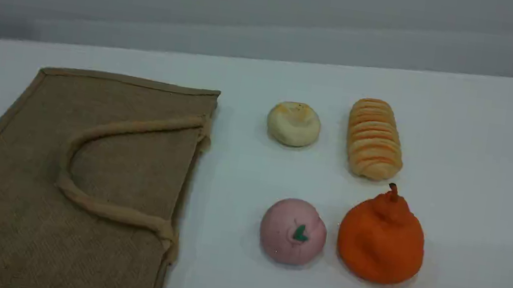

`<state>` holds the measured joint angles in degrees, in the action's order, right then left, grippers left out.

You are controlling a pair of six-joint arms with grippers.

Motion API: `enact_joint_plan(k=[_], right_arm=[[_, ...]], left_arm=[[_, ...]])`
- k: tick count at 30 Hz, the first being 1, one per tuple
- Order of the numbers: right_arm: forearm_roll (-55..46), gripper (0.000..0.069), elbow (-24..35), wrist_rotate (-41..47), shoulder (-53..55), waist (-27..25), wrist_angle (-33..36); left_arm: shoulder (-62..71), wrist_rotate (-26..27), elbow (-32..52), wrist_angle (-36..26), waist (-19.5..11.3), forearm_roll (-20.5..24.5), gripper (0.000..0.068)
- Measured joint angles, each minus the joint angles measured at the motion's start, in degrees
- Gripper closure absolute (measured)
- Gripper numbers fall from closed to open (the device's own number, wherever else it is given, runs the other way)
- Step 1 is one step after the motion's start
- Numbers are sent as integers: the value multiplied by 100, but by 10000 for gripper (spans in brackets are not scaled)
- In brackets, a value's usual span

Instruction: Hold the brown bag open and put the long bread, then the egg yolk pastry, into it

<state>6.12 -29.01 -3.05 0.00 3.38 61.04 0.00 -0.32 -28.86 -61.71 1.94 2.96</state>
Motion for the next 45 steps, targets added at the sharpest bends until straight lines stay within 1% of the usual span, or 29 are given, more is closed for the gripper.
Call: enact_joint_plan(k=[36, 40, 45], right_arm=[[0, 277, 0, 0, 0, 0, 0], [208, 277, 0, 0, 0, 0, 0], [178, 277, -5, 0, 0, 0, -26]], left_arm=[[0, 32, 0, 0, 0, 0, 207], [0, 0, 0, 0, 0, 0, 207], [11, 32, -71, 83, 0, 0, 207]])
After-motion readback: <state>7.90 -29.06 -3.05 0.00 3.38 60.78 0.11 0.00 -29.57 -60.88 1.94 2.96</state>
